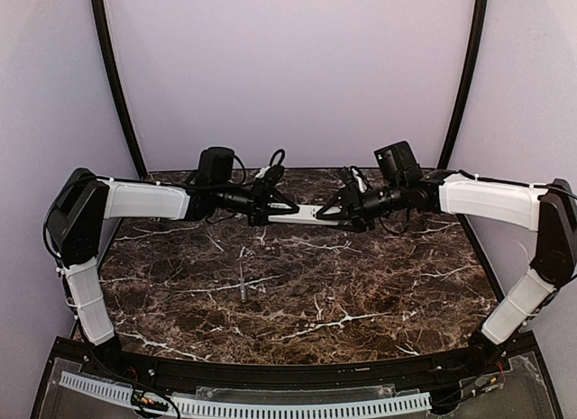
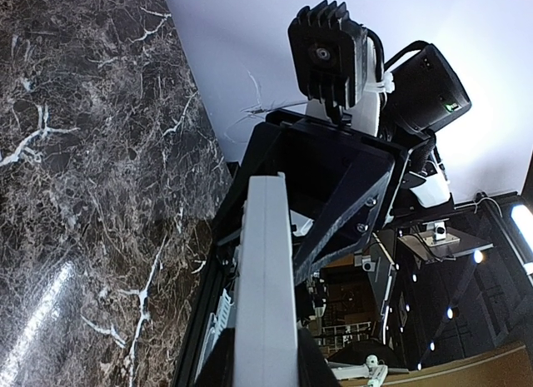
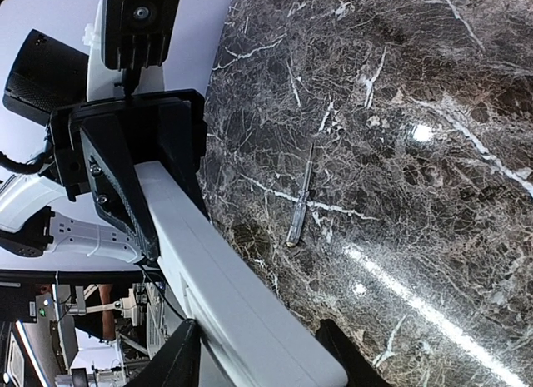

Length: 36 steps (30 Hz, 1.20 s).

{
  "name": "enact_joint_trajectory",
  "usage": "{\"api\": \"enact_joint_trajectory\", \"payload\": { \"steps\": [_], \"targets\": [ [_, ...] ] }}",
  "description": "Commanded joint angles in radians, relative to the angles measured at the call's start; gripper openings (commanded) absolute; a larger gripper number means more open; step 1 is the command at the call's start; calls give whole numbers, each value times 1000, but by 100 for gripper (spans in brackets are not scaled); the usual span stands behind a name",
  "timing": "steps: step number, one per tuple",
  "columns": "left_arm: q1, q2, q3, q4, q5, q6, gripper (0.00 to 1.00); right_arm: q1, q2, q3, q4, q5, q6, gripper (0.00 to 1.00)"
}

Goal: Unload the batteries from the remote control

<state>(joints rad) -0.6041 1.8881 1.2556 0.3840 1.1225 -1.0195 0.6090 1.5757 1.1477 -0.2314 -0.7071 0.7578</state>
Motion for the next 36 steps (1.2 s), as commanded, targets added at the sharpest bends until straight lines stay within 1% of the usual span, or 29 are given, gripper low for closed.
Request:
{"api": "enact_joint_trajectory", "payload": {
  "steps": [1,6,11,16,25,33,36],
  "targets": [
    [-6,-38,11,3,20,5,0,2,-20,-37,0,15,-30,45],
    [-6,-38,13,3,23,7,0,-5,-37,-62,8,8,-29,50],
    [-6,-38,13,1,23,9,1,-6,-47,-65,13,-5,-23,59],
    [-6,-38,13,0,22,11,0,-6,-71,-63,20,-9,-12,65],
    [-6,-37,14,-8,20,15,0,-7,-136,-73,-20,39,-4,65],
    [-6,-38,14,-8,19,13,0,-6,-167,-83,-64,89,-8,63],
    [-6,-40,13,-8,19,13,0,-6,-169,-79,-74,102,-11,59]
  ]
}}
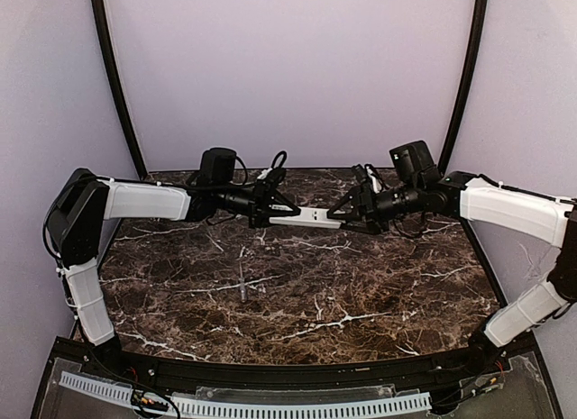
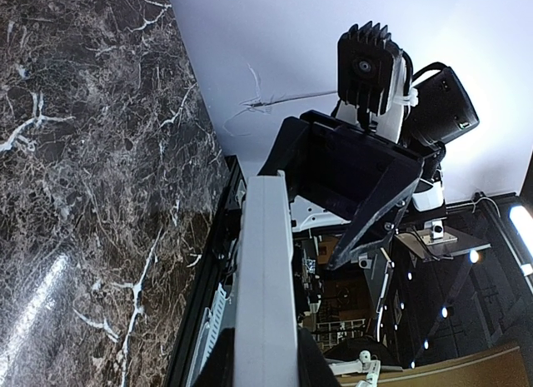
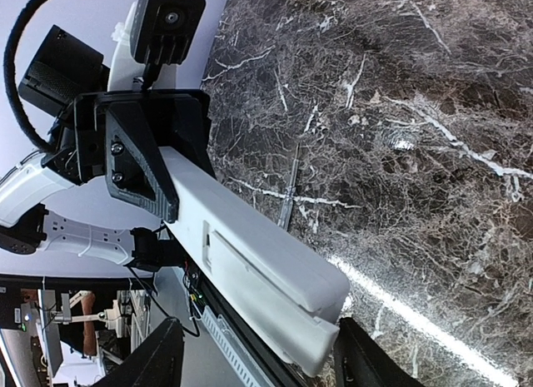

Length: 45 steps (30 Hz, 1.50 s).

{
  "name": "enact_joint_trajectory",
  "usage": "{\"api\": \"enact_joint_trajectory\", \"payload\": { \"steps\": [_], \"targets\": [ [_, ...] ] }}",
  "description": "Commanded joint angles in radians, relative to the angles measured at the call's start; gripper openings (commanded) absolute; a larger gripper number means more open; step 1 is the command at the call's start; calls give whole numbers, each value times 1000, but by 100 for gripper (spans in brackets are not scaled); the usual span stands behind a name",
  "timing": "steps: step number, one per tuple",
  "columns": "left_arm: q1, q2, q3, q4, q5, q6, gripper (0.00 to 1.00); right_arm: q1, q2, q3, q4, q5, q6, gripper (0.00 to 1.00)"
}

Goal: Unload the batteries from the remote control

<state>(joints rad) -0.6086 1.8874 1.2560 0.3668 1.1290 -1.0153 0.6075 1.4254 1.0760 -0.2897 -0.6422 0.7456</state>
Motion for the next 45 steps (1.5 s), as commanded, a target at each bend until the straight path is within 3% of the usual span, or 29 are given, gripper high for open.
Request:
{"api": "enact_joint_trajectory", "payload": {
  "steps": [1,12,32,45],
  "targets": [
    [-2,-39,13,10,12,9,0,-5,-20,-5,-22,42,0,58],
    [-2,-39,11,8,8,11,0,-3,-24,12,-36,64,-9,46],
    [-2,-40,10,5,5,14,0,-3,-20,62,-65,78,-29,43],
    [-3,-40,10,-1,1,19,0,-3,-29,49,-85,110,-36,30]
  ]
}}
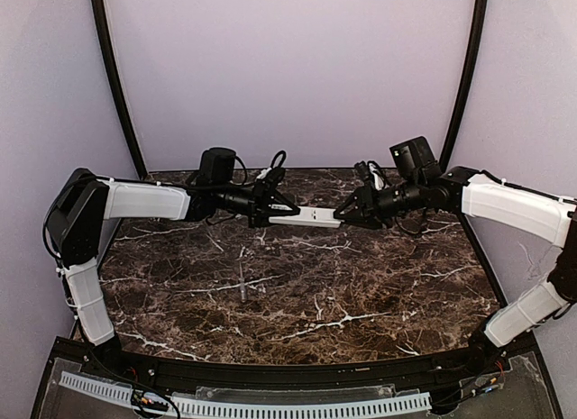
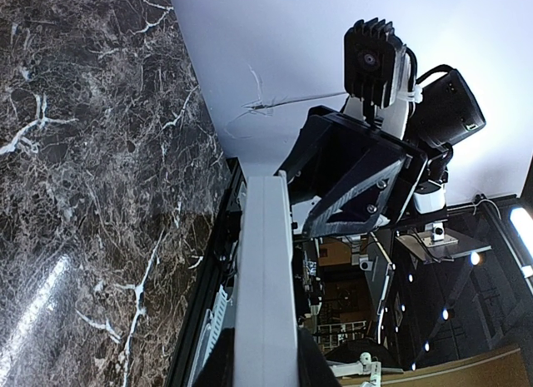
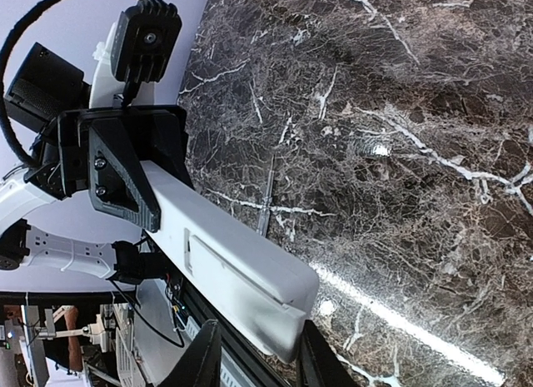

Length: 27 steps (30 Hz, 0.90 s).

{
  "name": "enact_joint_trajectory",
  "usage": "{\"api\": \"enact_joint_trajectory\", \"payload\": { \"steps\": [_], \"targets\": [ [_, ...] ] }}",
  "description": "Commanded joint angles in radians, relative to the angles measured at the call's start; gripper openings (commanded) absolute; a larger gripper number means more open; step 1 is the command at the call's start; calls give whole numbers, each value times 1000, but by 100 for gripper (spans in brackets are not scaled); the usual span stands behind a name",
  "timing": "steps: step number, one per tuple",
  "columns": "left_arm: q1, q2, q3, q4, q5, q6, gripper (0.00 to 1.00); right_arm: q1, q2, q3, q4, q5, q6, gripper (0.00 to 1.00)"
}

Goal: Unload the batteries from the remote control

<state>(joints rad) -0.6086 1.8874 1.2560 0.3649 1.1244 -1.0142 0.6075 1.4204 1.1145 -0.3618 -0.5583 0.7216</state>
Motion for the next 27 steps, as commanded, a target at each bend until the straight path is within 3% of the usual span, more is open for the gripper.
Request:
{"api": "enact_joint_trajectory", "payload": {
  "steps": [1,9,27],
  "targets": [
    [-3,-40,10,0,6,18,0,-3,-25,9,-14,29,-11,28],
    [-3,-40,10,-2,6,19,0,-2,-33,7,-22,40,-13,17],
    [-3,-40,20,-52,-6,57,0,-2,-65,-15,10,24,8,10]
  ]
}}
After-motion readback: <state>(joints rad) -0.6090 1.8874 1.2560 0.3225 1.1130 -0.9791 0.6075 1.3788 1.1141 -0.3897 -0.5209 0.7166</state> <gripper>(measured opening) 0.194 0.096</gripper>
